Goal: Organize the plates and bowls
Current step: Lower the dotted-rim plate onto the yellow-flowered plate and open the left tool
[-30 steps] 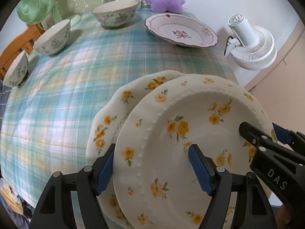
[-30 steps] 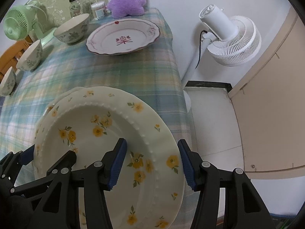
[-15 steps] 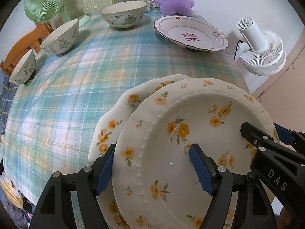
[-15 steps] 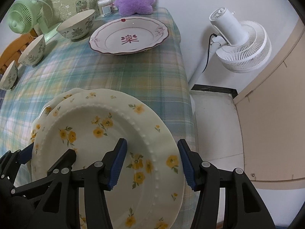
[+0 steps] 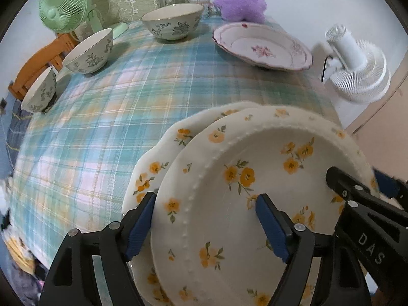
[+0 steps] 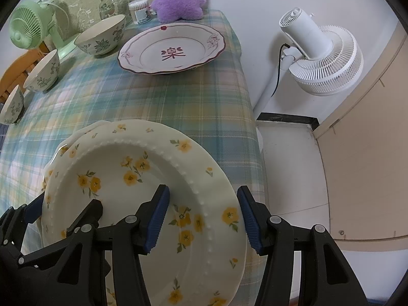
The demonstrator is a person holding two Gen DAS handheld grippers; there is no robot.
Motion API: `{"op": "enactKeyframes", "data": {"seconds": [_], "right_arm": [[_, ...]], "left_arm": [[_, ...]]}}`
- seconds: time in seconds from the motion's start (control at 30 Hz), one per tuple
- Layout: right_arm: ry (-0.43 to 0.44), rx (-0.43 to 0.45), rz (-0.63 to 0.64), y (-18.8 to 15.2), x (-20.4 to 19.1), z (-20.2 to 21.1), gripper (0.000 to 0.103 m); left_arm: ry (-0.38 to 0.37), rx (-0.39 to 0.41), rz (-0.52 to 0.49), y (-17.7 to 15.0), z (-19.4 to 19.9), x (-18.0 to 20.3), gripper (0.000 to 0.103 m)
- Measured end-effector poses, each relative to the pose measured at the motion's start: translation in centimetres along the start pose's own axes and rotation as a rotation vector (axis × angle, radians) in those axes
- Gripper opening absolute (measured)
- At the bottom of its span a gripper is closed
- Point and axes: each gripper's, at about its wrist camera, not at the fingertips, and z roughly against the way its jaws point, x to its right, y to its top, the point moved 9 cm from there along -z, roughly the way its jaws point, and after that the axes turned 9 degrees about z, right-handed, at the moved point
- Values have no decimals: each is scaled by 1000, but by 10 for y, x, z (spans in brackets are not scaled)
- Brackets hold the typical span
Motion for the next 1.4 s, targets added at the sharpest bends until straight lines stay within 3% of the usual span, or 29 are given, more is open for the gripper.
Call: {"op": "enactKeyframes", "data": {"seconds": [0.37,0.93,1.07,1.23,1.4], "right_arm": [[20,-6,20,-5,-4,11,58],[32,-21,35,7,-20,-4,58],[32,-30,6,7,-20,-3,58],[33,32,-16,15,-24,19,59],[18,91,-35,25,-32,50,69]], "left_arm": [[0,-15,-29,-4,11,-2,84],[2,-26,20,-1,13,-16,87],[-47,-22,23,3,20,-18,88],[-98,15,-23,11,37,-17,91],[-144,64,-61,24,61,-23,95]]}}
